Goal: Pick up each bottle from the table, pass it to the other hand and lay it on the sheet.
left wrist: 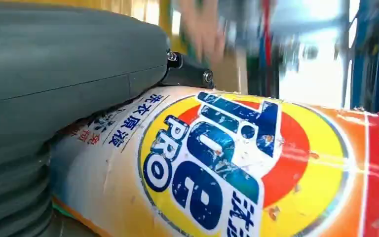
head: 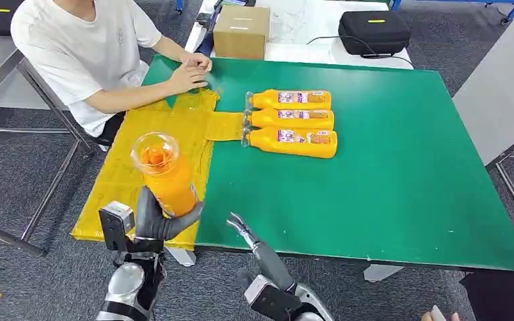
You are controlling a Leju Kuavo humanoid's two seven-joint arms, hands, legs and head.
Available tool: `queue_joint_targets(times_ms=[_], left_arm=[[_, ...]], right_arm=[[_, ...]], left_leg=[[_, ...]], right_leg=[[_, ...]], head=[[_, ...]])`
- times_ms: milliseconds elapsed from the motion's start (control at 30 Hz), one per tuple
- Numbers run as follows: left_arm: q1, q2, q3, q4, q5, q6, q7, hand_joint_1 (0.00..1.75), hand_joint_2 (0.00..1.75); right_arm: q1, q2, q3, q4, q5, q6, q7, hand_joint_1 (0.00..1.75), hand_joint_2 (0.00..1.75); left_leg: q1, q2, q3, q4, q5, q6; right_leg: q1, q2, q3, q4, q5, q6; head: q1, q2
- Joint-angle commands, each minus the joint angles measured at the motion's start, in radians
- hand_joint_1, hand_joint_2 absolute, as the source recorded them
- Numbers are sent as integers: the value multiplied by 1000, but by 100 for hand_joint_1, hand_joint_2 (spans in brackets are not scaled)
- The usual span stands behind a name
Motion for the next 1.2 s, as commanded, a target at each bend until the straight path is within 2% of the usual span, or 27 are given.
queue_joint_targets(times_ms=[33, 100, 167, 300, 433, 500, 600, 633, 767, 1000, 1200], left_arm=[[-202, 111, 78, 308, -415, 298, 24, 175, 175], [-202, 111, 78, 308, -415, 298, 24, 175, 175], [-243, 145, 35, 408, -592, 379, 86, 175, 175], [-404, 180, 22, 685, -710, 385, 112, 175, 175], [-531, 188, 4, 830, -755, 318, 171, 175, 175], [-611, 187, 3, 912, -785, 248, 246, 175, 175], [-699, 205, -106, 1013, -966, 158, 435, 175, 175], [-716, 202, -104, 1037, -967, 93, 446, 175, 175], [-724, 197, -93, 1052, -960, 37, 424, 175, 175], [-725, 195, -93, 1052, -960, 36, 424, 175, 175], [-741, 160, -84, 1054, -948, -43, 397, 175, 175]], right_arm=[[-14, -6, -41, 12, -5, 1, -26, 0, 0], [-14, -6, -41, 12, -5, 1, -26, 0, 0], [-16, -13, -32, 20, -10, 7, -32, 0, 0], [-24, -22, -17, 49, -28, 25, -51, 0, 0], [-24, -23, -15, 55, -42, 32, -56, 0, 0], [-25, -22, -10, 54, -48, 39, -54, 0, 0], [-32, -17, -8, 58, -50, 45, -51, 0, 0], [-34, -15, -9, 56, -52, 47, -48, 0, 0], [-29, -20, -11, 49, -56, 48, -45, 0, 0], [-29, -22, -13, 49, -56, 48, -45, 0, 0], [-25, -20, -29, 54, -84, 50, -51, 0, 0]], left_leg=[[1, -2, 6, -2, 0, -2], [0, 0, 4, -1, 0, -1], [1, 0, 5, -1, -1, -2], [0, -3, 5, -2, 1, -2], [1, -3, 3, -1, 2, -1], [1, -4, 2, 0, 2, -1], [2, -3, 2, 0, 2, -1], [1, -3, 1, 1, 2, -1], [2, 0, 4, 1, 0, -1], [1, 0, 3, 1, 1, -1], [1, -1, 2, 1, 1, -1]], right_leg=[[1, -2, 7, -1, -1, -3], [0, 0, 4, 0, -1, -2], [2, 0, 6, -1, -2, -2], [0, -3, 6, -1, -2, -2], [1, -3, 3, 0, -1, -2], [1, -4, 3, 1, -1, -2], [2, -3, 3, 0, -1, -1], [1, -3, 2, 1, 0, -1], [2, 0, 5, 1, -1, -2], [1, 0, 4, 1, 0, -2], [1, -1, 3, 1, 0, -2]], head=[[0, 0], [-1, 0], [0, 0], [0, 0], [0, 0], [0, 0], [0, 0], [0, 0], [0, 0], [0, 0], [0, 0]])
